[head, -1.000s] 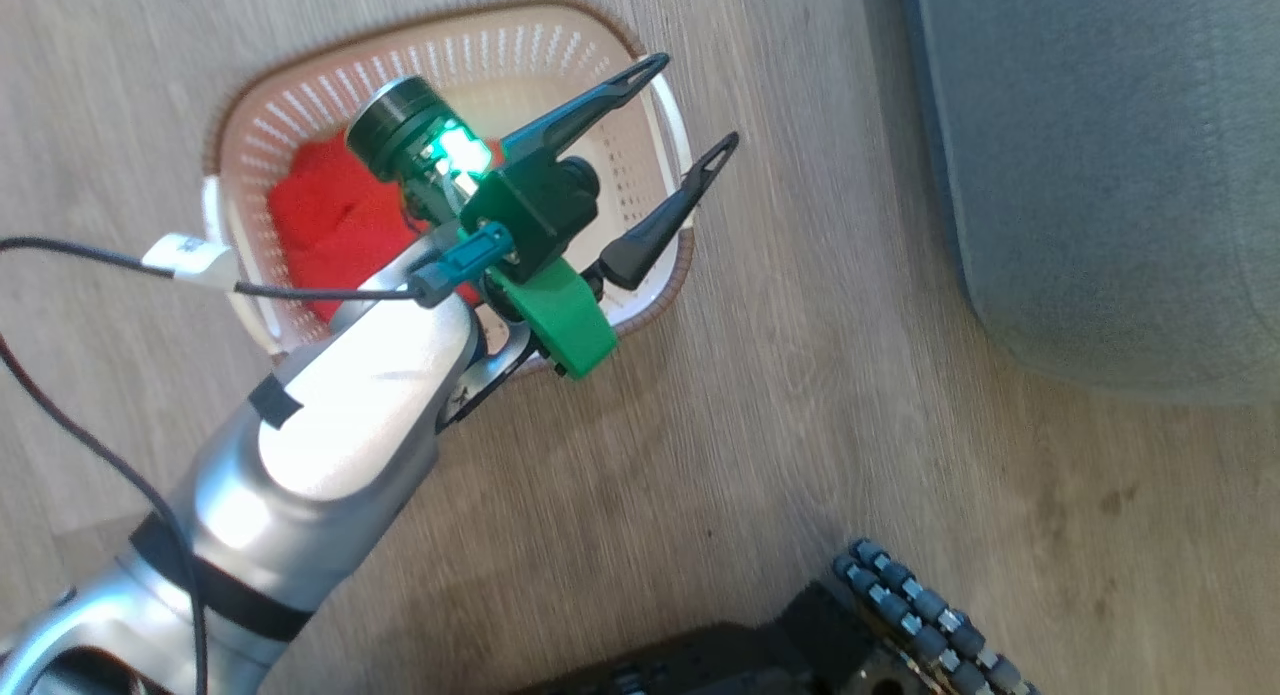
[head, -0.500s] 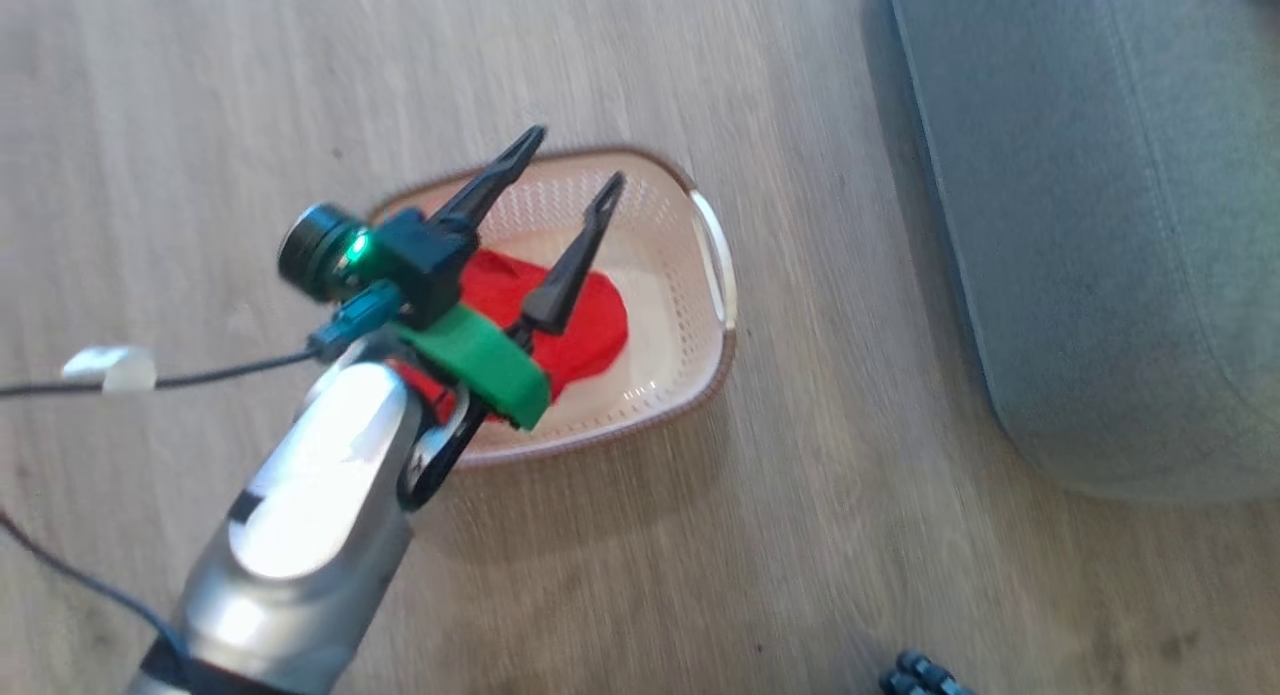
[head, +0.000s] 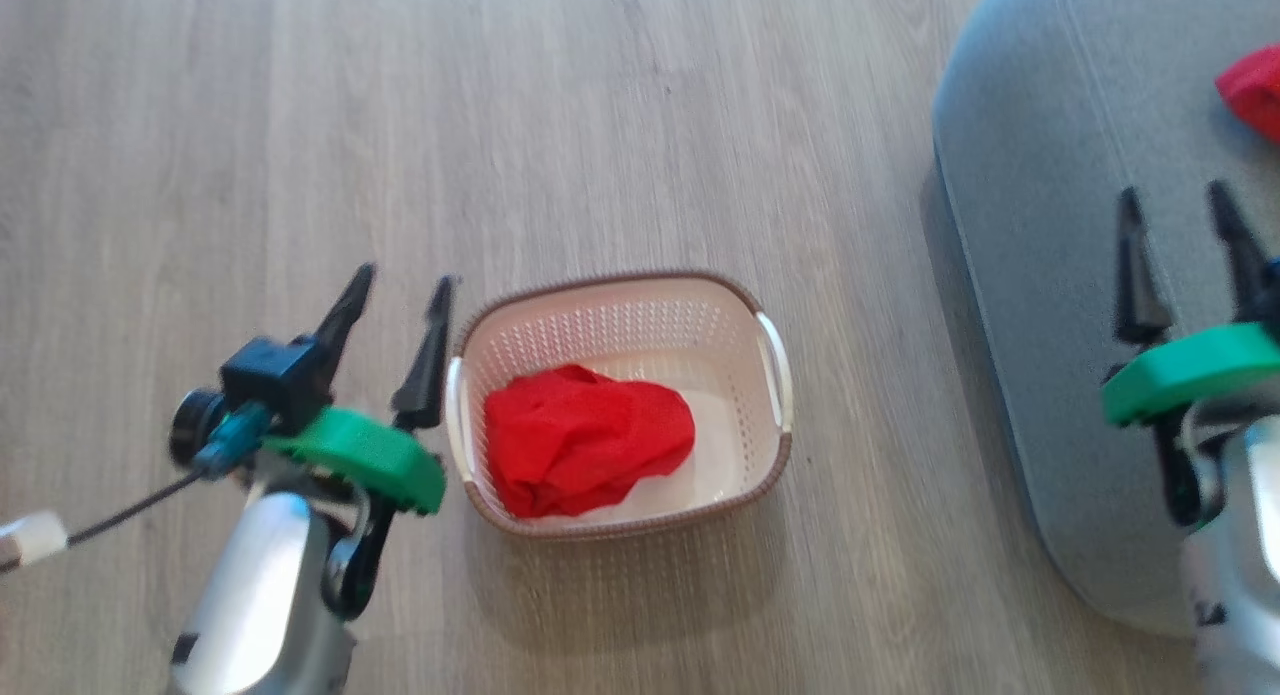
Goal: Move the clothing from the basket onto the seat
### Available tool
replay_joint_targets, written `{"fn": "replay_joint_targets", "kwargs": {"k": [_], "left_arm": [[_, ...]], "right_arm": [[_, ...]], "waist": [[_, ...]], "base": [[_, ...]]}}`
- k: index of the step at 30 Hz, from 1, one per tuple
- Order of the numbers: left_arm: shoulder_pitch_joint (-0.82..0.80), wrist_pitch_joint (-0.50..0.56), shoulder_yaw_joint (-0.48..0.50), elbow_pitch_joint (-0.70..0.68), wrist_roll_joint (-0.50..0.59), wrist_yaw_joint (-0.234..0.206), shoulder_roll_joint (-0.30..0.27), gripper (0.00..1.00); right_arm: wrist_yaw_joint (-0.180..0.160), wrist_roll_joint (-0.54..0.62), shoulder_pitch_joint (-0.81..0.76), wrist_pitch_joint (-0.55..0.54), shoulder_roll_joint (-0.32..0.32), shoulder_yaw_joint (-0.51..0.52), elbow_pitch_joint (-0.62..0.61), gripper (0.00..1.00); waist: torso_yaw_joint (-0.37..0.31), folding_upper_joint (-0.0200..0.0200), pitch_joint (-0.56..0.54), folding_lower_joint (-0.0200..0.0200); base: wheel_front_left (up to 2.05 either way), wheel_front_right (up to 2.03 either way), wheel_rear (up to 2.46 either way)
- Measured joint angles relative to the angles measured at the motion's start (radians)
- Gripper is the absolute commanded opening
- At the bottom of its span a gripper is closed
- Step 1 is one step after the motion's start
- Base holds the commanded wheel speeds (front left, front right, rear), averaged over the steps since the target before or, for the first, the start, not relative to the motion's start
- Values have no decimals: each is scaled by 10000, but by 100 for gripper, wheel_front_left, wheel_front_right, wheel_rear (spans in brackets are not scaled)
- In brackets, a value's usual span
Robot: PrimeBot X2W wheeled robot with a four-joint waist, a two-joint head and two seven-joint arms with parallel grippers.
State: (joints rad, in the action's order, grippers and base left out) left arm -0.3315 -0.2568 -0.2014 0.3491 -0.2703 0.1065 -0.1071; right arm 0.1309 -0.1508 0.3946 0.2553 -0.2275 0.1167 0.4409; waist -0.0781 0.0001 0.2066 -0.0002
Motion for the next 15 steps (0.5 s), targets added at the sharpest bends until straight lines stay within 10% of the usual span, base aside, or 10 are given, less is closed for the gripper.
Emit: {"fn": "replay_joint_targets", "kwargs": {"k": [15], "left_arm": [[1941, 0, 1952, -134, 1051, -142, 368, 100]], "right_arm": [[0, -255, -1681, -2, 583, -821, -201, 100]], "waist": [[537, 0, -1461, 0]], "base": [[0, 0, 0]]}}
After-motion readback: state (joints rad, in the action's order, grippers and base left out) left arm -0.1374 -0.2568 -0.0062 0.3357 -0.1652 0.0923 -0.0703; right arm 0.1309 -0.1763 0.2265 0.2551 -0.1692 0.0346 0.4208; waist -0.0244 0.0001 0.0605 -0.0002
